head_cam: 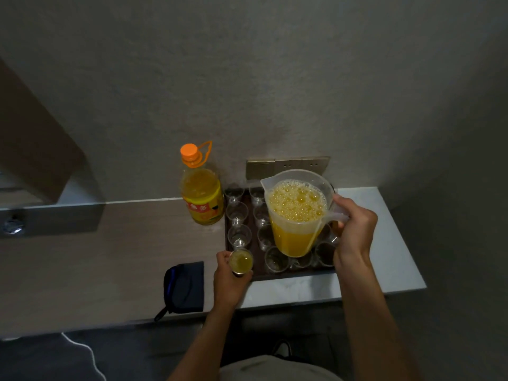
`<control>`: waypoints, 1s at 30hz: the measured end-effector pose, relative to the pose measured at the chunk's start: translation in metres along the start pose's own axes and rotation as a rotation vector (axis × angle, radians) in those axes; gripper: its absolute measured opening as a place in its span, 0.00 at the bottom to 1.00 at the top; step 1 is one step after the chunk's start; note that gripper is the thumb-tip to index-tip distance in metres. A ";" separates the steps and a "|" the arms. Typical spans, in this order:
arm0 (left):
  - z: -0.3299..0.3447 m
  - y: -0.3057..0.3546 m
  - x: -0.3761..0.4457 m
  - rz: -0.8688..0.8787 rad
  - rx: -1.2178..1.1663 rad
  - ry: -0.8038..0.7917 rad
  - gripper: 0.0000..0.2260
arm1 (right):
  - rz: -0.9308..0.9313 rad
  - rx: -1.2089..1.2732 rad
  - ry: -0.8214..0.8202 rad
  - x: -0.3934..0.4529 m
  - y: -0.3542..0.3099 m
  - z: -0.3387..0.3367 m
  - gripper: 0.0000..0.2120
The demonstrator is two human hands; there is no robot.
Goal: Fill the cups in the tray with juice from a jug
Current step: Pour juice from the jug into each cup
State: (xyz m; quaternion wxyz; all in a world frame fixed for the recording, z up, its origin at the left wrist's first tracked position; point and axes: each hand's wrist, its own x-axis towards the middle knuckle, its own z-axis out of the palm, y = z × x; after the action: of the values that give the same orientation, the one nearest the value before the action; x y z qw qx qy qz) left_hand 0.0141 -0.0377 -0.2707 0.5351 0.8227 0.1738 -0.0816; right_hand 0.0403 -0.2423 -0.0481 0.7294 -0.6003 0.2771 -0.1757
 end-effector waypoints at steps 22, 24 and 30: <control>0.003 0.022 -0.019 0.131 0.229 0.064 0.41 | 0.001 0.043 0.009 -0.011 -0.005 -0.026 0.18; 0.007 0.025 -0.021 0.182 0.268 0.052 0.39 | 0.004 0.053 0.013 -0.010 -0.006 -0.028 0.17; 0.027 0.033 -0.026 0.277 0.428 0.037 0.37 | -0.013 0.032 0.015 -0.006 -0.011 -0.038 0.17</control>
State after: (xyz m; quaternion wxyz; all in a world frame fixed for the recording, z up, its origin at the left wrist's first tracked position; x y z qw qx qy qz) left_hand 0.0041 -0.0790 -0.2452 0.3515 0.9346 0.0478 -0.0273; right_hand 0.0134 -0.2708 -0.0410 0.7357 -0.5890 0.2758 -0.1893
